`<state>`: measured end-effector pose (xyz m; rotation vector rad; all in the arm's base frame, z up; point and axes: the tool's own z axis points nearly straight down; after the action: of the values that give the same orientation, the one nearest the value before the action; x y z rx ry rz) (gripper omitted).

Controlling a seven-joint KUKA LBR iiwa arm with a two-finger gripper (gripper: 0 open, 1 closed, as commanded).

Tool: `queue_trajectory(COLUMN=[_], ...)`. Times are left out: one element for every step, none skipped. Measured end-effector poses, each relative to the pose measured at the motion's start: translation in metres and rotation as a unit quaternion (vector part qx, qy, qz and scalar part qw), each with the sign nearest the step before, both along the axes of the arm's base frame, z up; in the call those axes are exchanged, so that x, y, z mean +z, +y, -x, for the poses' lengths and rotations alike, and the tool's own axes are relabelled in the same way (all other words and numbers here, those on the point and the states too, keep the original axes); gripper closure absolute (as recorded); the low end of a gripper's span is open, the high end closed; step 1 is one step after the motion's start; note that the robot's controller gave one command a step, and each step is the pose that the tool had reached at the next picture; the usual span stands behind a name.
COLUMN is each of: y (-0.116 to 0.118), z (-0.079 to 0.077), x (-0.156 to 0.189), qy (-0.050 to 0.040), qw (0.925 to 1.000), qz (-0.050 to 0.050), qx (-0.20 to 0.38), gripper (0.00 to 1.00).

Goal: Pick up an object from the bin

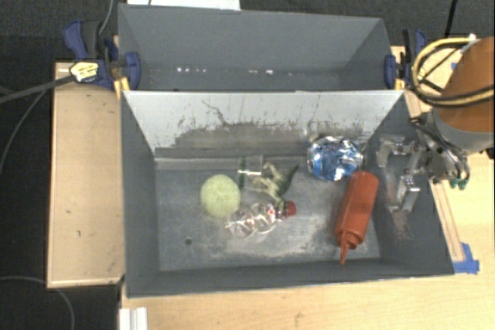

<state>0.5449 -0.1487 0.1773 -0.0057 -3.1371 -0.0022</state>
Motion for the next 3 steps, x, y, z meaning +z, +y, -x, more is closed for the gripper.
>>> queue_trajectory(y=[0.001, 0.007, 0.021], z=[-0.002, -0.002, 0.014], x=[0.005, -0.044, -0.058], qy=[-0.0040, -0.0066, -0.0029], qw=[1.0000, 0.9929, 0.9754], qz=[0.001, 0.002, 0.000], qx=[0.002, 0.119, 0.220], gripper=[0.00, 0.00, 0.00])
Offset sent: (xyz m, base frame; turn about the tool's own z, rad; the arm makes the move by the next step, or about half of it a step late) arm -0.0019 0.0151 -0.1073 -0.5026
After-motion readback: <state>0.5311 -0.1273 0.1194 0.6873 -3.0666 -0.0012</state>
